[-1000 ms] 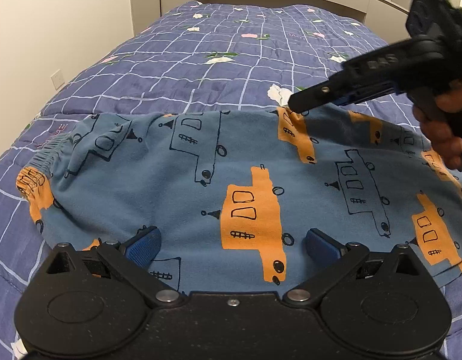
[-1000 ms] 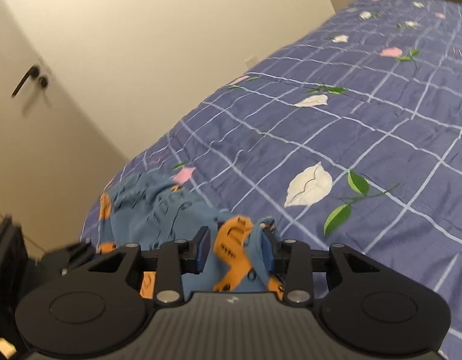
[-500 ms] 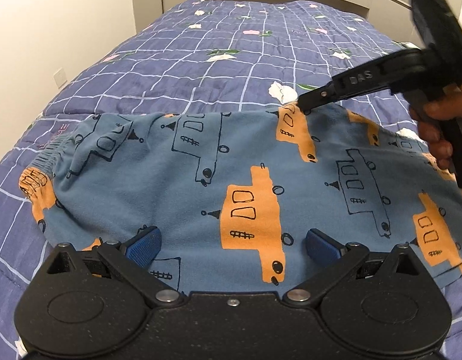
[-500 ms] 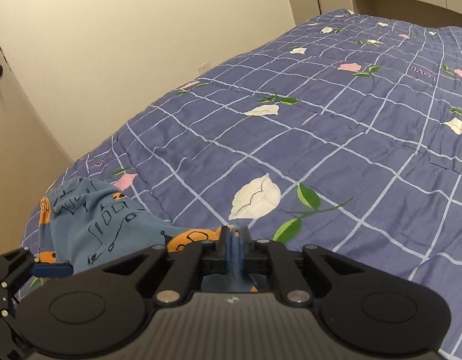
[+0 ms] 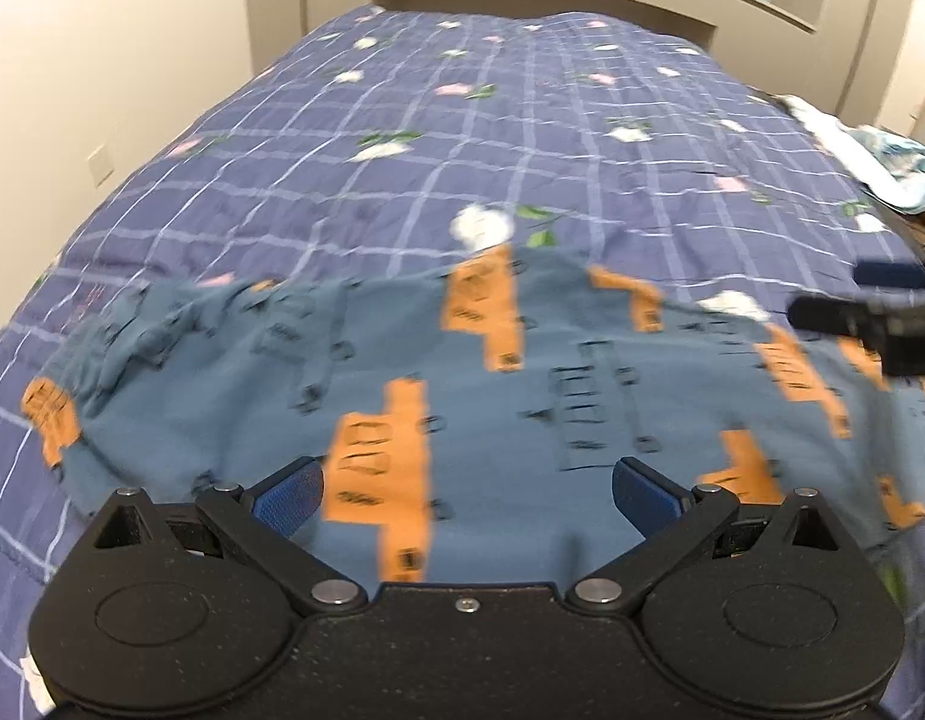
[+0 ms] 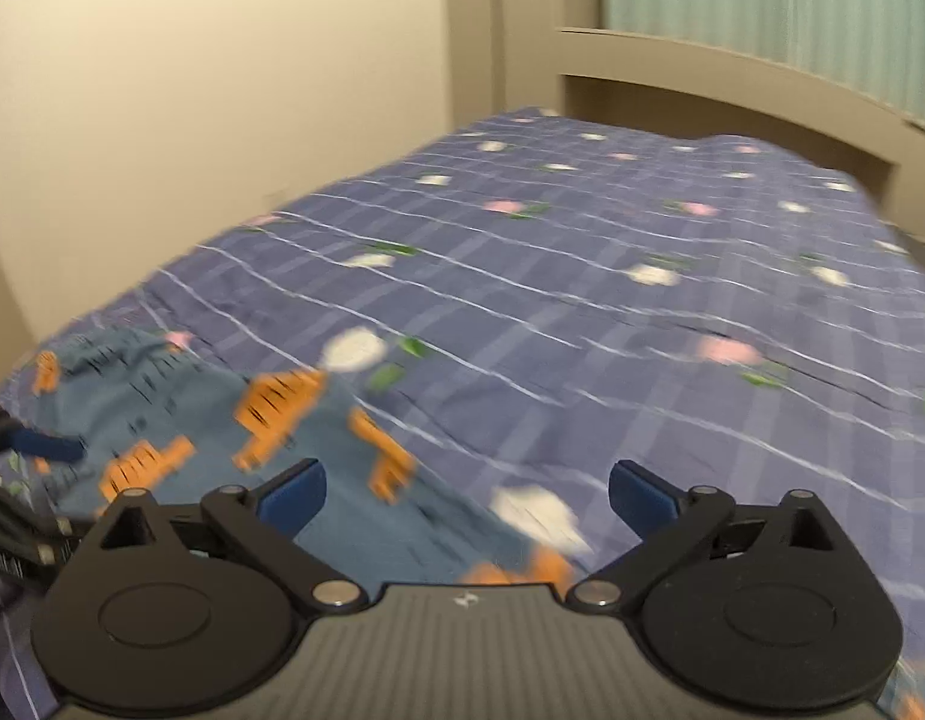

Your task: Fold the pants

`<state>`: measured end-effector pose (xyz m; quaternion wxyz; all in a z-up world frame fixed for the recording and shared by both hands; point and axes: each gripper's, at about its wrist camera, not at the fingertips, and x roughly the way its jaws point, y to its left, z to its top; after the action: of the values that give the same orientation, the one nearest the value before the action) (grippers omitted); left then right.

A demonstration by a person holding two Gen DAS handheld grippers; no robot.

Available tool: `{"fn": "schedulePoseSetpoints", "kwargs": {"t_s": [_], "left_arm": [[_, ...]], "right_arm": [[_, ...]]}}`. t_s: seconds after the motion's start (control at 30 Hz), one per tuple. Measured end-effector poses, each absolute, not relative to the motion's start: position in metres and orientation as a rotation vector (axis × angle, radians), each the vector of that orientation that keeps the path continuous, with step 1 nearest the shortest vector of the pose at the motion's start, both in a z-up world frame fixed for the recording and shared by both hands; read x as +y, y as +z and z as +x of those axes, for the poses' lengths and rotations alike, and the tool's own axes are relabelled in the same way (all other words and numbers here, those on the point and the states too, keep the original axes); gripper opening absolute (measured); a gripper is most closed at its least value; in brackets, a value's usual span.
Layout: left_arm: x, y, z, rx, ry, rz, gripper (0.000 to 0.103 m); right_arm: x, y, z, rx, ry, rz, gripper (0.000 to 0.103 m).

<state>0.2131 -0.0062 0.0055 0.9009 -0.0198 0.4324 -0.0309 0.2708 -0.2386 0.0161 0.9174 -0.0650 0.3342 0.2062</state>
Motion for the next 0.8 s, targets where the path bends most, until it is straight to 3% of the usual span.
{"fn": "schedulePoseSetpoints", "kwargs": {"t_s": [0.27, 0.57, 0.8], "left_arm": [[-0.089, 0.025, 0.225, 0.856, -0.222, 0.064, 0.102], [-0.203, 0.022, 0.269, 0.815, -0.457, 0.175, 0.102], [-0.282, 0.009, 0.299, 0.788, -0.630, 0.259, 0.102]], "right_arm": [[-0.316, 0.018, 0.199, 0.698, 0.114, -0.101, 0.103], [-0.424, -0.001, 0.114, 0.624, -0.011, 0.288, 0.103], [-0.461, -0.025, 0.097, 0.653, 0.027, 0.465, 0.103]]}}
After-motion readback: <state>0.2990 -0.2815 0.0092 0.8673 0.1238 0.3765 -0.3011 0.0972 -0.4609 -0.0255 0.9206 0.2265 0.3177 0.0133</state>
